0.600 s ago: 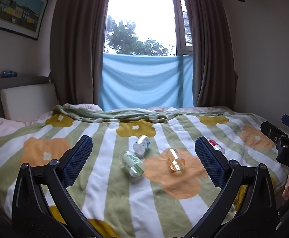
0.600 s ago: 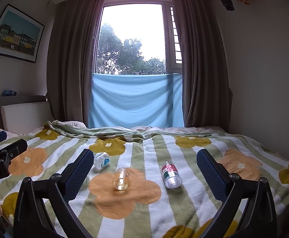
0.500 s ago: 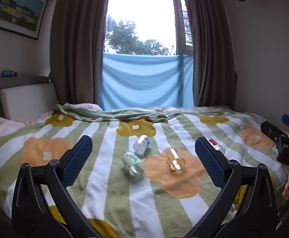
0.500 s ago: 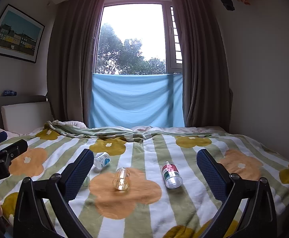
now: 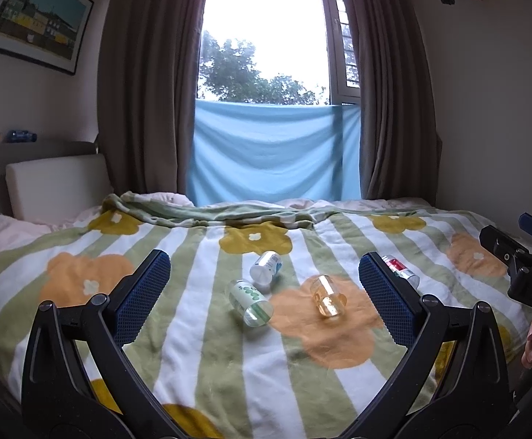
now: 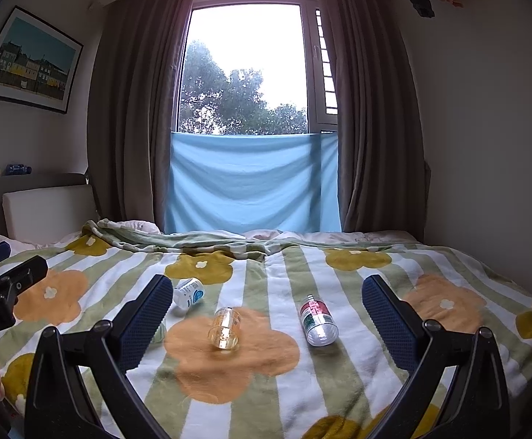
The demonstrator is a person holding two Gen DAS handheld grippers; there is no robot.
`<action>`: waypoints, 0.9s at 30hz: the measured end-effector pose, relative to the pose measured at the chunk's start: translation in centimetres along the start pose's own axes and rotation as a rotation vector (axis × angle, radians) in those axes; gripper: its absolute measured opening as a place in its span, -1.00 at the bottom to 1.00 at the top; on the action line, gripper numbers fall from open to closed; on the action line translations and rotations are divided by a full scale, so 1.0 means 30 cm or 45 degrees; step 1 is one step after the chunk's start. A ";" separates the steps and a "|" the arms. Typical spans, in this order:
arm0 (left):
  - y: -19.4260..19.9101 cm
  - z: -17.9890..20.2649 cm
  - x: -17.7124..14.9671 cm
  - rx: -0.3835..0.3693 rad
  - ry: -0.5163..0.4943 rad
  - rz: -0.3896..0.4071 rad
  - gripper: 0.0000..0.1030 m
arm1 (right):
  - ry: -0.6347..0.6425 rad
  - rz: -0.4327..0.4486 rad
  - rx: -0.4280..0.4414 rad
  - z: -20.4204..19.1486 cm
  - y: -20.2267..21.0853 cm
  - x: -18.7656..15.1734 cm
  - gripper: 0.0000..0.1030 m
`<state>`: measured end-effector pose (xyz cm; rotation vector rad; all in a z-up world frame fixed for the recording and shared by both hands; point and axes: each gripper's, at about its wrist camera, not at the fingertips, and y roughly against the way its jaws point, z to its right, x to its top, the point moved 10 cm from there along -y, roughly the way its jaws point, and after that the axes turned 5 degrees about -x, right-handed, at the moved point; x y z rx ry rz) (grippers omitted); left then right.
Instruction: Flip cup upside down
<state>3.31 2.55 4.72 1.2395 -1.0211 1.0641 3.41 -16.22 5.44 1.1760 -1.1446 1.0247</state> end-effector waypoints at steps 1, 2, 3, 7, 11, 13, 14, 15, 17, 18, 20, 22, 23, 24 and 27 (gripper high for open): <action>0.001 -0.004 -0.002 0.009 -0.006 0.002 1.00 | 0.002 -0.003 -0.001 -0.003 0.000 0.000 1.00; 0.001 -0.007 -0.002 0.013 -0.009 0.003 1.00 | 0.003 -0.005 -0.001 -0.004 -0.007 -0.003 1.00; 0.001 -0.009 -0.004 0.014 -0.008 0.003 1.00 | 0.003 -0.005 -0.002 -0.002 -0.014 -0.008 1.00; 0.000 -0.007 -0.008 0.014 -0.005 0.002 1.00 | 0.007 -0.008 -0.009 -0.003 -0.021 -0.017 1.00; -0.002 -0.008 -0.004 -0.001 0.014 0.001 1.00 | 0.000 -0.011 0.003 -0.003 -0.031 -0.022 1.00; -0.007 -0.010 -0.005 -0.005 0.017 -0.008 0.99 | -0.001 -0.013 0.001 -0.003 -0.036 -0.025 1.00; -0.009 -0.010 -0.005 -0.005 0.017 -0.012 0.99 | 0.000 -0.015 0.002 -0.003 -0.039 -0.027 1.00; -0.011 -0.010 -0.008 -0.005 0.017 -0.016 0.99 | -0.001 -0.013 0.004 -0.001 -0.037 -0.027 1.00; -0.013 -0.012 -0.010 -0.007 0.019 -0.022 1.00 | 0.000 -0.019 0.006 -0.002 -0.043 -0.031 1.00; -0.012 -0.013 -0.012 -0.006 0.019 -0.023 1.00 | 0.000 -0.022 0.008 0.000 -0.049 -0.033 1.00; -0.012 -0.015 -0.012 -0.006 0.019 -0.025 1.00 | 0.003 -0.026 0.011 -0.001 -0.053 -0.038 1.00; -0.013 -0.017 -0.013 -0.007 0.023 -0.028 1.00 | 0.005 -0.027 0.012 -0.003 -0.057 -0.041 1.00; -0.013 -0.020 -0.013 -0.008 0.025 -0.029 1.00 | 0.003 -0.027 0.013 -0.005 -0.055 -0.040 1.00; -0.013 -0.019 -0.014 -0.007 0.025 -0.029 1.00 | 0.004 -0.027 0.014 -0.006 -0.053 -0.043 1.00; -0.018 -0.026 -0.015 -0.006 0.028 -0.037 1.00 | 0.009 -0.034 0.018 -0.016 -0.060 -0.048 1.00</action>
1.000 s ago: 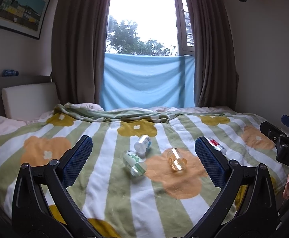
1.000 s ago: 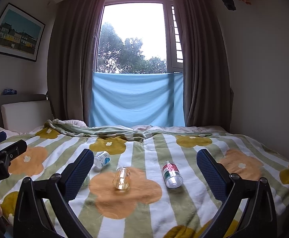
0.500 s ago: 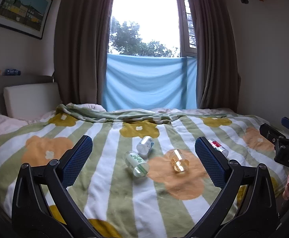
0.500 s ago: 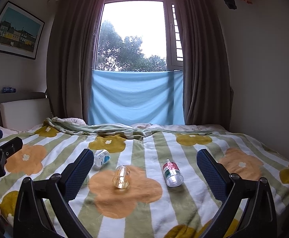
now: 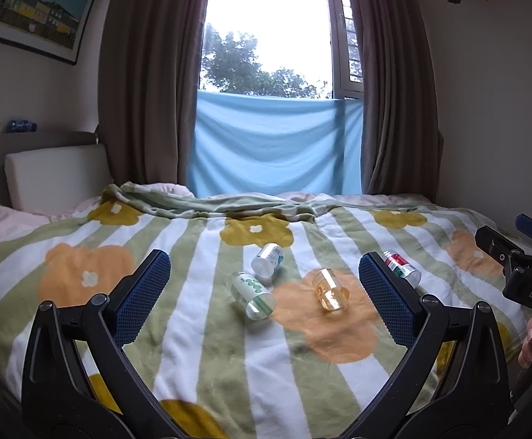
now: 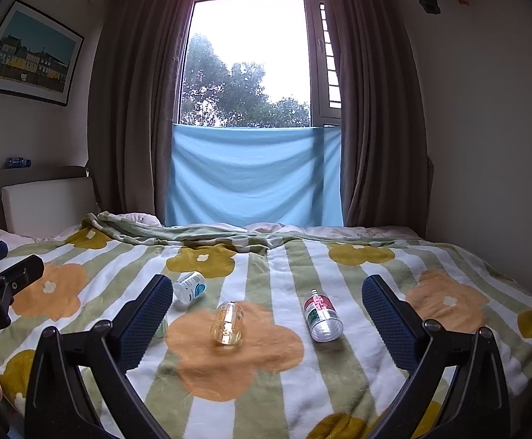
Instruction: Flip cup upside down
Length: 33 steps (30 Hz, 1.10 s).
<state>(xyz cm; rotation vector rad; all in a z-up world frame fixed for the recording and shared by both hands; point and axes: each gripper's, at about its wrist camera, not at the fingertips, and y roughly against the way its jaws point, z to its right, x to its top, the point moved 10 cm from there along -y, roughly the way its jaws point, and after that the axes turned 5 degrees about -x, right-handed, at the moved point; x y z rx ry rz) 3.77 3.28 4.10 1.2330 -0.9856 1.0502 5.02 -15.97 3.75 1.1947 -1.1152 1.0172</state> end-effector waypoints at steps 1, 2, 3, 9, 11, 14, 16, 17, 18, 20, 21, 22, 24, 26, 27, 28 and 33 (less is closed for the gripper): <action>-0.002 0.000 0.000 0.003 0.001 -0.002 1.00 | 0.002 -0.003 0.001 -0.004 -0.003 0.000 1.00; -0.004 -0.001 0.000 0.005 0.002 -0.004 1.00 | 0.005 -0.005 0.003 -0.006 -0.005 -0.001 1.00; -0.006 -0.003 0.001 0.006 0.004 -0.006 1.00 | 0.007 -0.008 0.005 -0.009 -0.007 -0.003 1.00; -0.019 -0.034 -0.011 0.017 0.016 -0.023 1.00 | 0.024 -0.036 0.025 -0.041 -0.034 -0.003 1.00; -0.028 -0.051 -0.014 0.027 0.024 -0.033 1.00 | 0.044 -0.075 0.053 -0.069 -0.070 0.004 1.00; -0.035 -0.088 -0.022 0.050 0.042 -0.040 1.00 | 0.070 -0.144 0.134 -0.128 -0.155 0.018 1.00; -0.038 -0.119 -0.035 0.076 0.053 -0.047 1.00 | 0.120 -0.175 0.178 -0.185 -0.226 0.031 1.00; -0.040 -0.140 -0.043 0.091 0.062 -0.055 1.00 | 0.153 -0.193 0.206 -0.221 -0.266 0.033 1.00; -0.042 -0.160 -0.050 0.102 0.071 -0.062 1.00 | 0.180 -0.219 0.241 -0.259 -0.310 0.033 1.00; -0.044 -0.201 -0.065 0.126 0.094 -0.074 1.00 | 0.217 -0.276 0.312 -0.339 -0.392 0.021 1.00; -0.045 -0.217 -0.071 0.135 0.104 -0.080 0.99 | 0.230 -0.310 0.344 -0.378 -0.433 0.015 1.00; -0.046 -0.237 -0.077 0.145 0.116 -0.085 1.00 | 0.239 -0.346 0.380 -0.420 -0.473 0.009 1.00; -0.047 -0.270 -0.089 0.163 0.131 -0.094 1.00 | 0.253 -0.420 0.460 -0.505 -0.545 -0.010 1.00; -0.049 -0.298 -0.100 0.174 0.145 -0.104 0.99 | 0.305 -0.506 0.508 -0.595 -0.622 -0.044 1.00; -0.051 -0.309 -0.105 0.179 0.151 -0.110 1.00 | 0.329 -0.559 0.530 -0.640 -0.659 -0.066 1.00; -0.053 -0.322 -0.111 0.185 0.157 -0.115 1.00 | 0.341 -0.615 0.556 -0.683 -0.695 -0.091 1.00; -0.070 -0.395 -0.152 0.196 0.209 -0.149 1.00 | 0.355 -0.906 0.624 -0.855 -0.870 -0.240 1.00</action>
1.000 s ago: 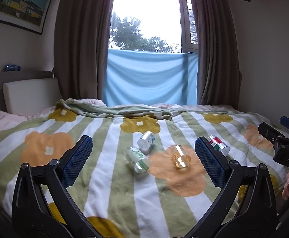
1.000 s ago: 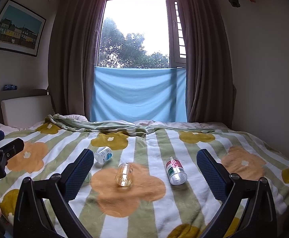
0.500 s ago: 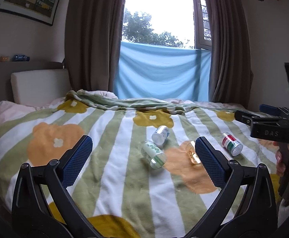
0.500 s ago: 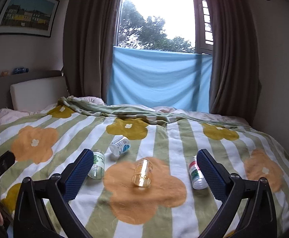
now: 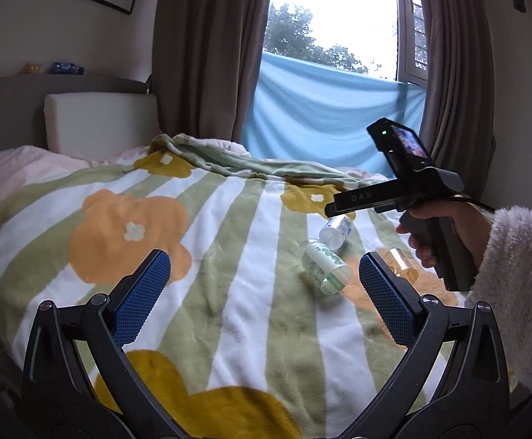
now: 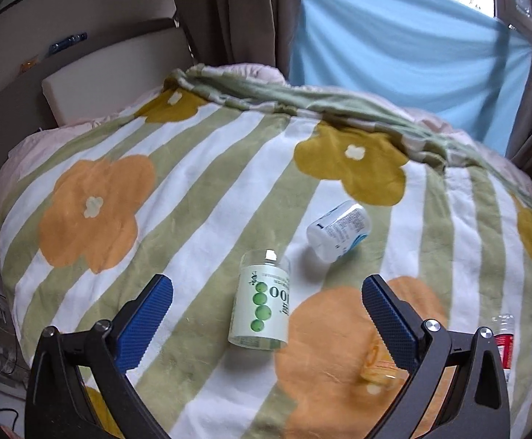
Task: Flip cup upside down
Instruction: 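Move the right tool to the lying green-label cup and close on it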
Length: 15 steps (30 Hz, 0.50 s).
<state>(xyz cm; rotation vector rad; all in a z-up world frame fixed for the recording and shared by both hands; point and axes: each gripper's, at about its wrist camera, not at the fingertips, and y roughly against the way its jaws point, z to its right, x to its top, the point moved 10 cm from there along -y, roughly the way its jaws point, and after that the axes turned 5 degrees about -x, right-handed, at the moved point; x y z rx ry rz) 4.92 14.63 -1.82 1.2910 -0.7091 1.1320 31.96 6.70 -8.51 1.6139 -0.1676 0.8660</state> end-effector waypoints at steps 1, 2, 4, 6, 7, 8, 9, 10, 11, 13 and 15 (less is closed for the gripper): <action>-0.006 -0.013 -0.007 -0.001 0.012 -0.009 1.00 | 0.001 -0.063 0.013 -0.012 -0.054 -0.001 1.00; -0.013 -0.020 -0.014 0.001 0.020 -0.021 1.00 | 0.009 -0.132 0.019 -0.026 -0.107 -0.006 1.00; -0.031 -0.040 -0.027 0.013 0.024 -0.037 1.00 | 0.040 -0.245 -0.014 -0.036 -0.202 -0.025 0.97; -0.043 -0.056 -0.037 0.027 0.021 -0.048 1.00 | 0.066 -0.328 -0.033 -0.044 -0.273 -0.045 0.87; -0.049 -0.063 -0.041 0.031 0.023 -0.053 0.99 | 0.080 -0.361 -0.043 -0.049 -0.301 -0.056 0.85; -0.054 -0.069 -0.048 0.033 0.026 -0.060 1.00 | 0.099 -0.387 -0.057 -0.054 -0.323 -0.065 0.84; -0.060 -0.074 -0.053 0.032 0.030 -0.066 0.99 | 0.121 -0.409 -0.069 -0.060 -0.343 -0.074 0.79; -0.065 -0.078 -0.057 0.031 0.034 -0.072 1.00 | 0.142 -0.432 -0.075 -0.066 -0.358 -0.085 0.76; -0.070 -0.082 -0.063 0.029 0.036 -0.077 1.00 | 0.160 -0.451 -0.084 -0.072 -0.371 -0.094 0.70; -0.079 -0.082 -0.071 0.028 0.034 -0.087 1.00 | 0.188 -0.473 -0.109 -0.075 -0.392 -0.109 0.60; -0.088 -0.080 -0.079 0.024 0.032 -0.100 1.00 | 0.202 -0.493 -0.127 -0.077 -0.405 -0.124 0.53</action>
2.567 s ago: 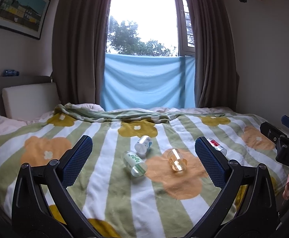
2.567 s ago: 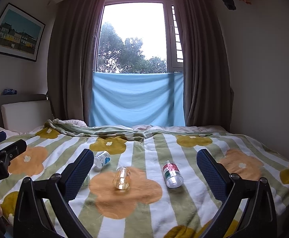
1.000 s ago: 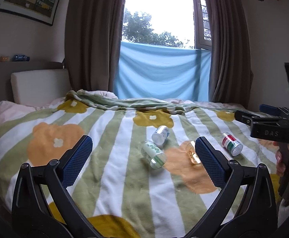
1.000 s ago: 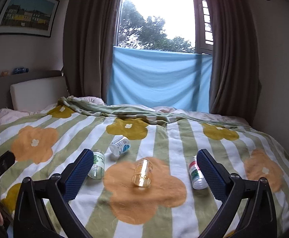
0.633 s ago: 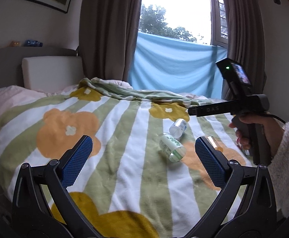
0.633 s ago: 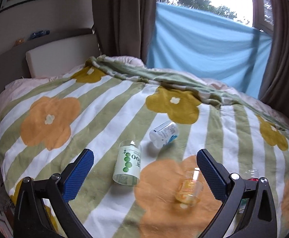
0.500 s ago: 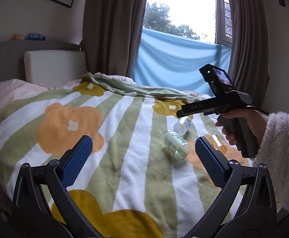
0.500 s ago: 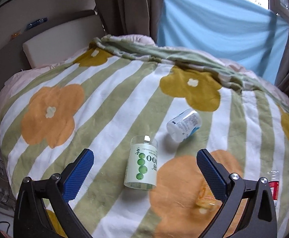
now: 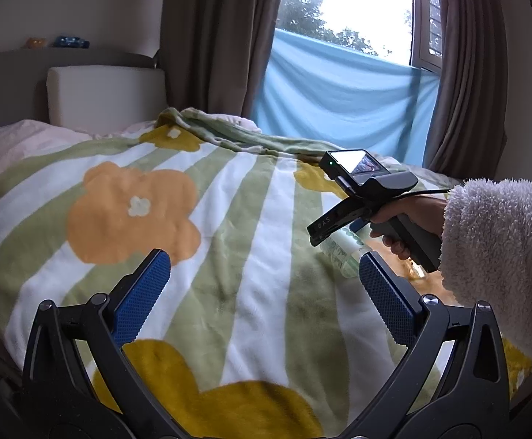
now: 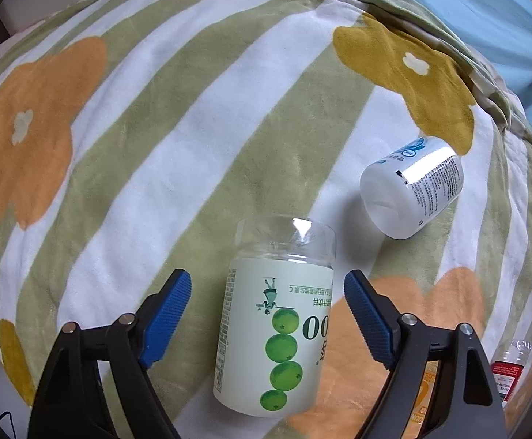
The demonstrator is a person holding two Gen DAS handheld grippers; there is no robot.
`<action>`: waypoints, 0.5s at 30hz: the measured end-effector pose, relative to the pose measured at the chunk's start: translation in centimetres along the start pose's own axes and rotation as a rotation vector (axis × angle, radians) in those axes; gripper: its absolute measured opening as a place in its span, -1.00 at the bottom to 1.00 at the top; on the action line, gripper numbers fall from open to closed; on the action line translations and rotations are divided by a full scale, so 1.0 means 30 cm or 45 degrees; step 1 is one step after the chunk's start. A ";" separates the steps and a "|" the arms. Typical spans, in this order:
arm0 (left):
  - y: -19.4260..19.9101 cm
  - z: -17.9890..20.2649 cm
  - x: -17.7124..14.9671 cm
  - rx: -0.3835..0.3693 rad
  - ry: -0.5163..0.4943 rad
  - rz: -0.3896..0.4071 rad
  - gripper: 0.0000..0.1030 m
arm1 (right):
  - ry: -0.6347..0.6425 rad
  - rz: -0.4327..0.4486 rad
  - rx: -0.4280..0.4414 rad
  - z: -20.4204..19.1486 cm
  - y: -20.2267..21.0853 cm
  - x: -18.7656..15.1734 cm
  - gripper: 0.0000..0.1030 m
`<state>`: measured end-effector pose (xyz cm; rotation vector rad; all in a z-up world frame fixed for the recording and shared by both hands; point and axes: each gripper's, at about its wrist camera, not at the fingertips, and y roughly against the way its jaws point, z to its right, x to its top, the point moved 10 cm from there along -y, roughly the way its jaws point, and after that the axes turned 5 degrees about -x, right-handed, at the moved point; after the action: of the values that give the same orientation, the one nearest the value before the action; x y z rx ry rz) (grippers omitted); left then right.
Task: Flip cup upside down
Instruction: 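Move the right tool to the lying green-label cup and close on it, then lift the green-label cup off the bed with the right tool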
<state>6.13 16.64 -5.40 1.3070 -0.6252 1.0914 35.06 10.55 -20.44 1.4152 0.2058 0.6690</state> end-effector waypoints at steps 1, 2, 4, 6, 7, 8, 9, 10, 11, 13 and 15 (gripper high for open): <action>-0.004 0.001 -0.004 -0.002 0.000 -0.005 1.00 | 0.001 -0.014 -0.002 -0.001 -0.008 -0.007 0.50; -0.007 0.002 -0.006 -0.005 0.000 -0.010 1.00 | 0.001 -0.026 -0.007 0.000 -0.017 -0.012 0.44; -0.015 0.005 -0.011 -0.012 0.001 -0.021 1.00 | 0.006 -0.043 -0.030 0.008 -0.028 -0.026 0.28; -0.022 0.009 -0.013 -0.018 0.000 -0.035 1.00 | 0.008 -0.045 -0.033 0.015 -0.028 -0.034 0.14; -0.019 0.014 -0.014 -0.021 -0.003 -0.039 1.00 | -0.001 -0.042 -0.024 0.020 -0.023 -0.036 0.14; -0.019 0.018 -0.013 -0.022 -0.006 -0.040 1.00 | -0.010 -0.040 -0.017 0.022 -0.017 -0.037 0.14; -0.017 0.022 -0.010 -0.023 -0.011 -0.040 1.00 | -0.017 -0.037 -0.011 0.025 -0.009 -0.040 0.13; -0.012 0.027 -0.009 -0.023 -0.017 -0.037 1.00 | -0.021 -0.029 -0.005 0.029 0.003 -0.044 0.13; -0.007 0.032 -0.006 -0.023 -0.022 -0.031 1.00 | -0.026 -0.018 0.002 0.032 0.020 -0.048 0.13; 0.011 0.047 0.003 -0.029 -0.031 -0.020 1.00 | -0.037 0.007 0.025 0.050 0.049 -0.042 0.13; 0.028 0.064 0.012 -0.040 -0.038 -0.011 1.00 | -0.041 0.034 0.037 0.067 0.093 -0.054 0.13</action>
<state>5.90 14.82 -4.32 1.2994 -0.6561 1.0530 33.93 8.01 -17.86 1.4575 0.1718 0.6673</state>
